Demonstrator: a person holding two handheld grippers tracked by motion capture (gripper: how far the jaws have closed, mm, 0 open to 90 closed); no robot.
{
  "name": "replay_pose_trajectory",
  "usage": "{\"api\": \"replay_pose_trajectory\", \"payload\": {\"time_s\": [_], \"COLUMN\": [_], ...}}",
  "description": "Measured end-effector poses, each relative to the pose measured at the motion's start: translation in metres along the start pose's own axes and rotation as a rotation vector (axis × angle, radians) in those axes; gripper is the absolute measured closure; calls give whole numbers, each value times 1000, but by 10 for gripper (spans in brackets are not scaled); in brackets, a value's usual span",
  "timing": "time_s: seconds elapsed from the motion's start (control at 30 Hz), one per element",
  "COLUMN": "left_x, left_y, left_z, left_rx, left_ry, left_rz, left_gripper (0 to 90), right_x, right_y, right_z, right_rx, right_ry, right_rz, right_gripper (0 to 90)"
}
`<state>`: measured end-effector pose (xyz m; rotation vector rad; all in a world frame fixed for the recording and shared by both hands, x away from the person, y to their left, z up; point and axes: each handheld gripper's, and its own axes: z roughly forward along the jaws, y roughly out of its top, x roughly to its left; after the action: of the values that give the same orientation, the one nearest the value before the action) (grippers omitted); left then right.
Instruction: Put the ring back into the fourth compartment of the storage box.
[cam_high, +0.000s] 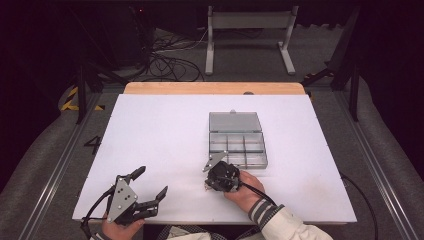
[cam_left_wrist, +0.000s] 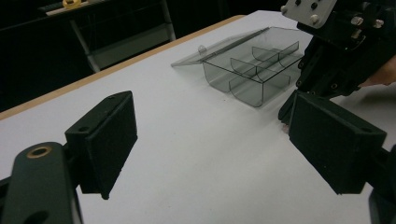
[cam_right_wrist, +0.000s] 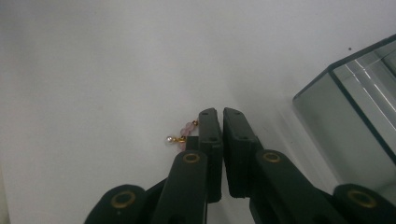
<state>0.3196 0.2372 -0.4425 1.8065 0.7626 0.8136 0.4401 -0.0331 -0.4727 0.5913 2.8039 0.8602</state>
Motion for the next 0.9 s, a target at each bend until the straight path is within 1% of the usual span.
{"api": "replay_pose_trajectory", "payload": {"time_s": [0.03,0.13,0.3,0.43,0.5,0.63,0.73,0.77,0.83,0.87,0.9], "left_x": [0,0,0,0,0,0,0,0,0,0,0], "left_y": [0,0,0,0,0,0,0,0,0,0,0], "left_z": [0,0,0,0,0,0,0,0,0,0,0], "left_rx": [3,2,2,1,1,1,1,1,-1,2,2], "left_ry": [0,0,1,1,2,3,3,3,3,3,3], "left_rz": [7,0,-2,-4,-3,-3,-4,-3,-4,-3,-3], "left_gripper": [163,163,163,163,163,163,163,163,163,162,162], "right_x": [0,0,0,1,1,4,5,6,6,7,7], "right_y": [0,0,0,1,0,1,2,3,4,4,4], "right_z": [0,-2,-8,-14,-16,-21,-25,-29,-31,-35,-37], "right_rx": [-1,-9,-44,-58,-66,-81,-89,-97,-103,-108,-113], "right_ry": [3,8,11,5,8,0,-7,-16,-14,-22,-22], "right_rz": [-1,-6,-13,-16,-6,-11,-17,-23,-28,-42,-46], "right_gripper": [869,869,871,871,871,871,871,871,871,870,871]}}
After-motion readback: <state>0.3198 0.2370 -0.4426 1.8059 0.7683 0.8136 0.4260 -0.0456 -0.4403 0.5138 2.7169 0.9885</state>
